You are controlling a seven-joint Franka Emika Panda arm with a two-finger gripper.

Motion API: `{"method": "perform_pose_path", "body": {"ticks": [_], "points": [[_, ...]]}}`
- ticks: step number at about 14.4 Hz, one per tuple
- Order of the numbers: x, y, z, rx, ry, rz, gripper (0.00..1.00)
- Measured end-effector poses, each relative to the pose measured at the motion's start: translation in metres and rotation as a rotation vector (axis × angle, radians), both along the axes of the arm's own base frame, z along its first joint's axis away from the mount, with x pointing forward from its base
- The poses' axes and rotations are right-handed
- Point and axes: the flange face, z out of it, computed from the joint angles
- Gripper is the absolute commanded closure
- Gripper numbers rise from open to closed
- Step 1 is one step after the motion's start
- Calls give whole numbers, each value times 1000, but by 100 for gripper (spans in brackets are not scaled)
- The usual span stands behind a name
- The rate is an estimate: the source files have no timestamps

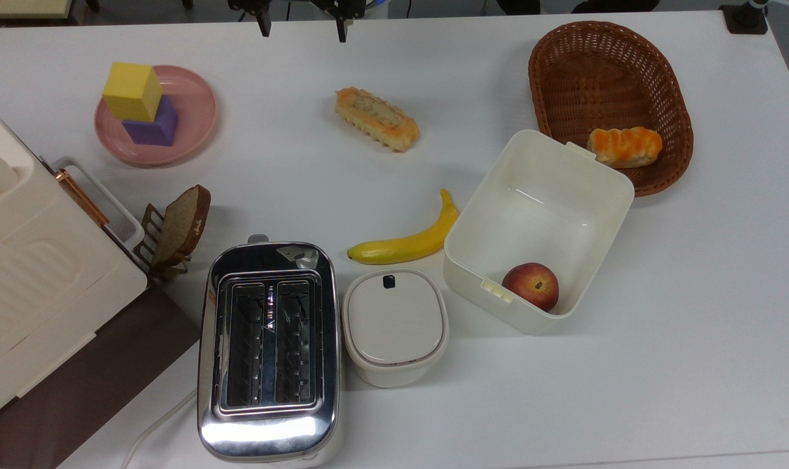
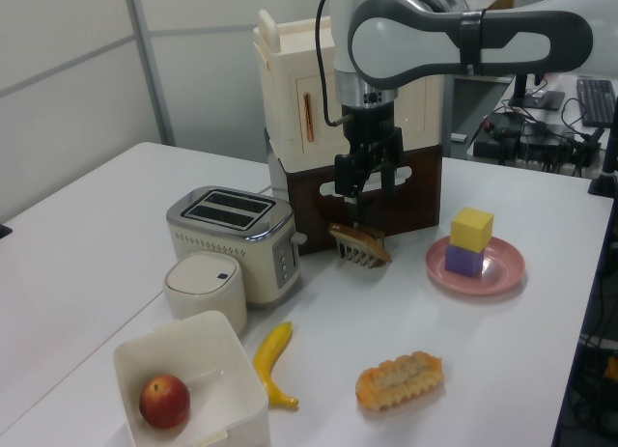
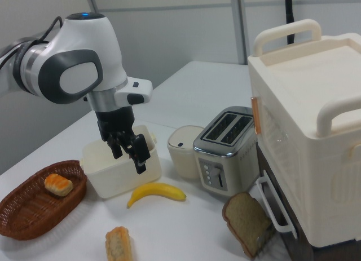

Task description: Put the yellow cube on the table

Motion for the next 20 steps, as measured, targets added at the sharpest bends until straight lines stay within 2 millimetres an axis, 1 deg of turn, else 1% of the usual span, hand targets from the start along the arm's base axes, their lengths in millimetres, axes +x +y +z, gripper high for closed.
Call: {"method": "perform_pose_path", "body": {"ticks": [2,5,13,15,18,20], "points": [[-2,0,-3,-2,25,1,0],[0,-2,-10,-3,40,-3,0],[1,1,-12,-3,44,3,0],[6,6,-21,-4,53,12,0],[21,22,-46,-6,69,37,0],[24,29,-53,-7,77,49,0]]}}
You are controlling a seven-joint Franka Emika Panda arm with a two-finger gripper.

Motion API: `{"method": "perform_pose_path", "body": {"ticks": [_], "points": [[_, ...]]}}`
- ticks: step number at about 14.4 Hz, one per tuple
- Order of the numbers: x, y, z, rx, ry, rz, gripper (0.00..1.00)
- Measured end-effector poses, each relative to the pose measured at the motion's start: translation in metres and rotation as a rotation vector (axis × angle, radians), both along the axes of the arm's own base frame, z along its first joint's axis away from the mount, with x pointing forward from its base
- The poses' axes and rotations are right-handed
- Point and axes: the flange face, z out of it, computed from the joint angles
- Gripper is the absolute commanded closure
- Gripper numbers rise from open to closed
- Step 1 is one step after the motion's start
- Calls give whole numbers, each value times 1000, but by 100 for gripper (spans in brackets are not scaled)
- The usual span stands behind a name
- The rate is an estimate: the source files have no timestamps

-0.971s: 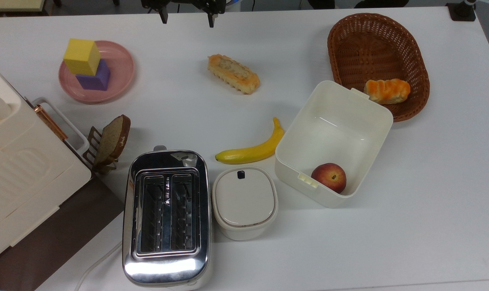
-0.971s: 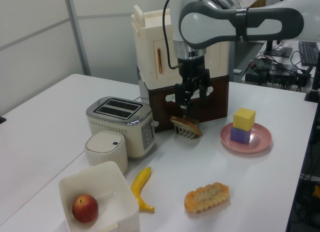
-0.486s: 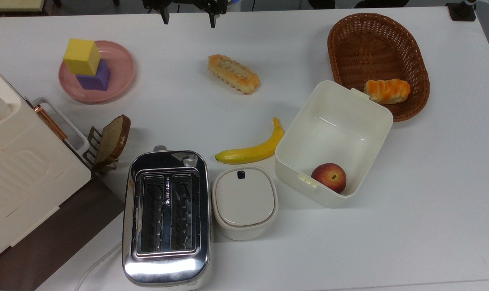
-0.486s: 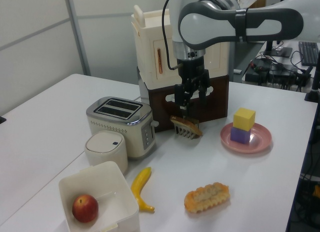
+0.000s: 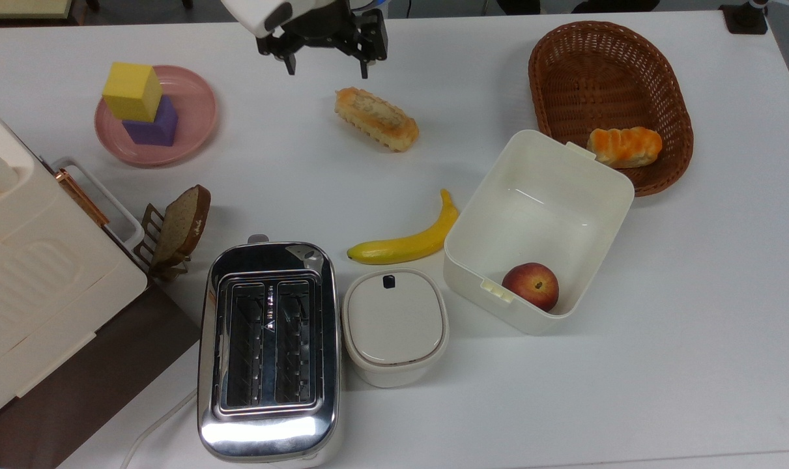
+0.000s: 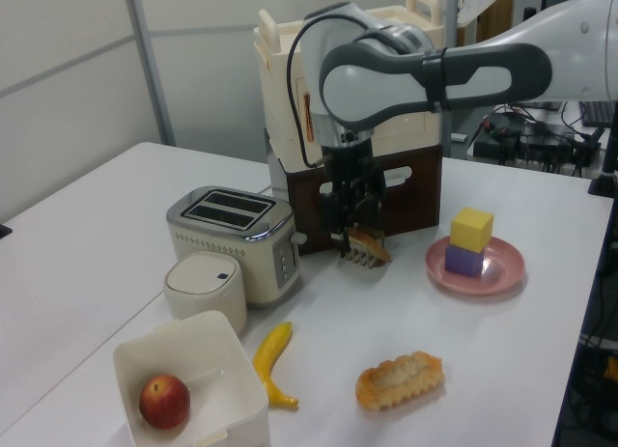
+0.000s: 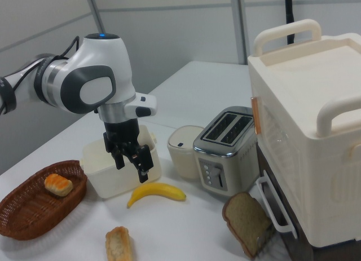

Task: Put the yellow cube on the table
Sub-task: 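Move the gripper toward the yellow cube on the pink plate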

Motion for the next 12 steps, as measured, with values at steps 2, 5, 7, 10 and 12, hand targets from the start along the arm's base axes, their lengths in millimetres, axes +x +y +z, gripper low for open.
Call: {"method": "perform_pose_path", "body": {"ticks": [2,5,7,10,12], "points": [[1,10,-3,1,5,18,0],[1,23,-5,-3,9,42,0],[-1,37,-9,-4,19,65,0],[-3,47,-13,-7,27,77,0],[-3,38,-5,-24,10,66,0]]}}
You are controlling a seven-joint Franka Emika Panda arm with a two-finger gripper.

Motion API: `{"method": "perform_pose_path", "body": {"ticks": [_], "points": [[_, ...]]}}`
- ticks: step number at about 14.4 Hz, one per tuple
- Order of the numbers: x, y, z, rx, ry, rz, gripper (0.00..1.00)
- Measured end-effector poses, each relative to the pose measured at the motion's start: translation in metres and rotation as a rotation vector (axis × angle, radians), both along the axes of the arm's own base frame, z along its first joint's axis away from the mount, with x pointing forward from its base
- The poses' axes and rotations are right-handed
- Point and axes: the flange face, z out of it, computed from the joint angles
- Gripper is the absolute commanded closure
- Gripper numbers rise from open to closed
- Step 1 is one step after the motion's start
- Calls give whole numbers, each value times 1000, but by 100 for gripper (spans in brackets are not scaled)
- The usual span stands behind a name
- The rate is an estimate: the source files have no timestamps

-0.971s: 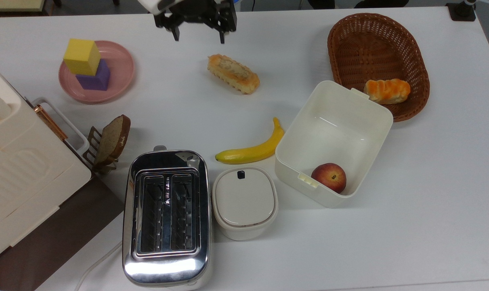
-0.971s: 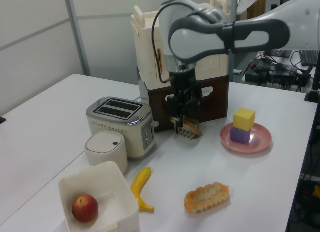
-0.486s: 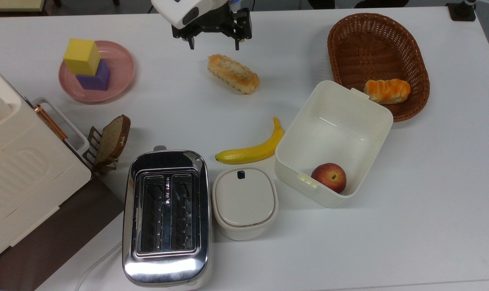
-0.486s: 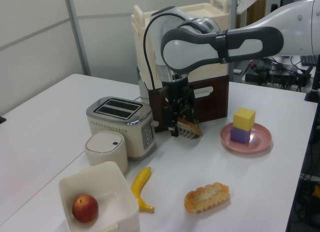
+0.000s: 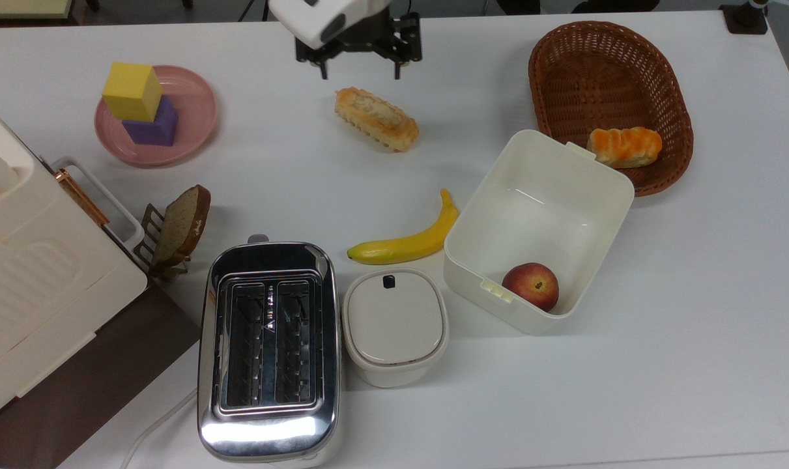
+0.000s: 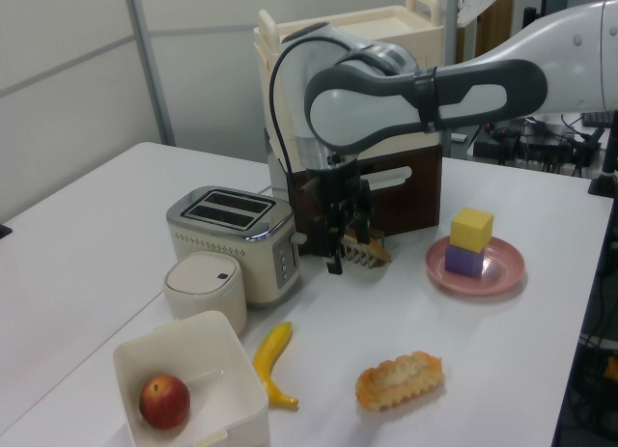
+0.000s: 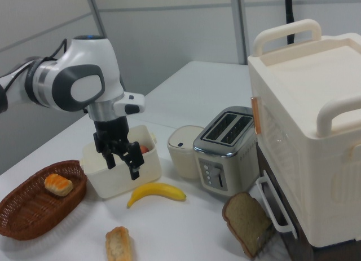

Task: Put the yellow cube on the table
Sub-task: 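Move the gripper toward the yellow cube on the pink plate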

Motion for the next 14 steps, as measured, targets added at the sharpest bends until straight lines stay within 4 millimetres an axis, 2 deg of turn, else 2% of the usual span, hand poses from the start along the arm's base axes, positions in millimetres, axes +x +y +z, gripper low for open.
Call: {"method": "perform_pose_path", "body": {"ticks": [2,4,6,11,14], "points": [[-4,-27,16,-34,-26,-34,0],[-10,-70,29,-55,-41,-100,0],[-15,-114,28,-86,-32,-142,0],[-32,-236,0,-97,14,-150,0],[-42,-299,-30,-121,-20,-122,0]]}}
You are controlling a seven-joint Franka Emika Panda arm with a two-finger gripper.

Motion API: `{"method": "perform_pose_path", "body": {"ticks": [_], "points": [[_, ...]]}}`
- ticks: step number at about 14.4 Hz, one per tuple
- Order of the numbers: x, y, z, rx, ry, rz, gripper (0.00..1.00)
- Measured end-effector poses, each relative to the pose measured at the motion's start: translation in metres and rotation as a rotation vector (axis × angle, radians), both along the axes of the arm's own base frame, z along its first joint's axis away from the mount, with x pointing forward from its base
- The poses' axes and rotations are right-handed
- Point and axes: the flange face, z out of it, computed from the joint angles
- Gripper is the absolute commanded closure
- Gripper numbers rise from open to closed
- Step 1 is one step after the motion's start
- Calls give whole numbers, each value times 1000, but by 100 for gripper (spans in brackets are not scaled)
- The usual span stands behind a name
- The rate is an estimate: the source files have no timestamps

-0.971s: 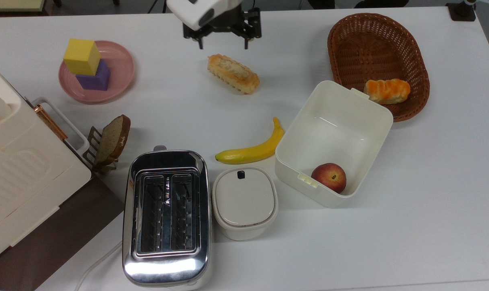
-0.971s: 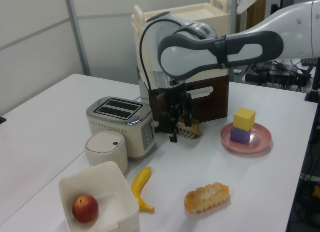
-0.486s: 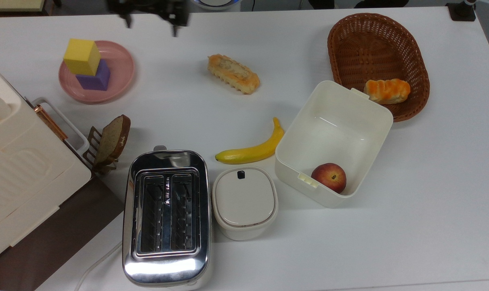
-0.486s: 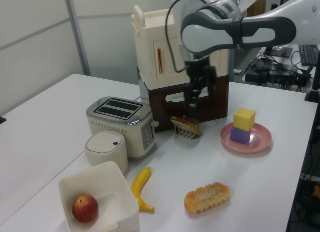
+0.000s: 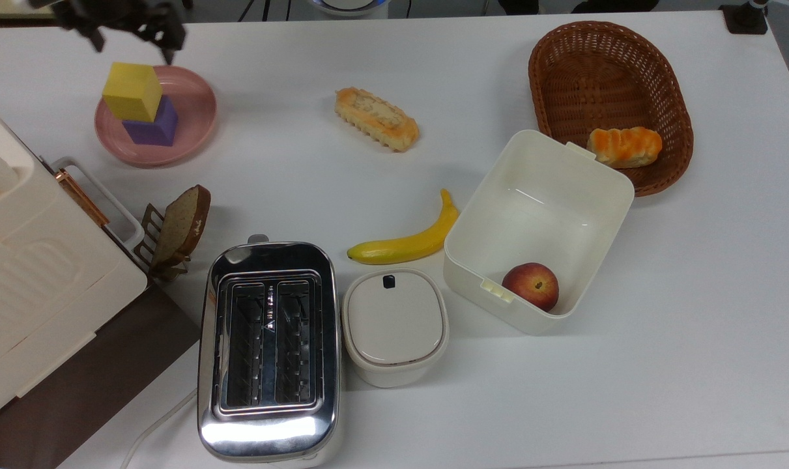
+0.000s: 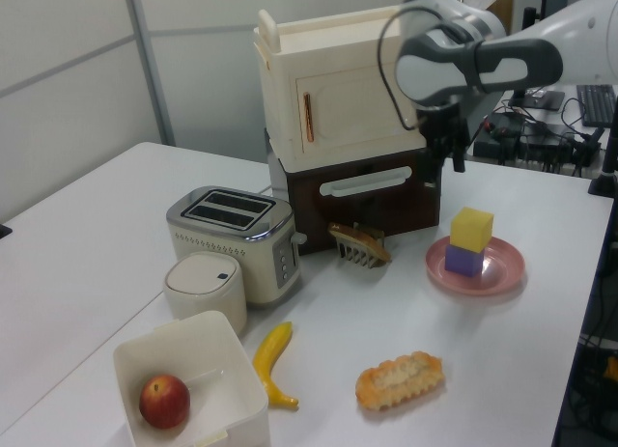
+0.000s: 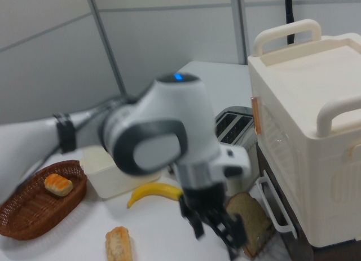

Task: Put the yellow cube on the table
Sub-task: 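Lower the open gripper around the yellow cube atop the purple cube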

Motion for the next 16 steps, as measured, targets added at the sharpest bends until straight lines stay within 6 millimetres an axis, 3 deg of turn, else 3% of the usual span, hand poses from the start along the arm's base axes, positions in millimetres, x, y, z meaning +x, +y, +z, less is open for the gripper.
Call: {"method": "perform_pose_path", "body": {"ticks": [3,5,7,16], "points": [[-11,-42,-46,-34,-5,29,0],[-13,-54,-78,-47,23,50,0],[-10,-52,-96,-54,41,59,0],[-10,-49,-97,-50,43,64,0]]}}
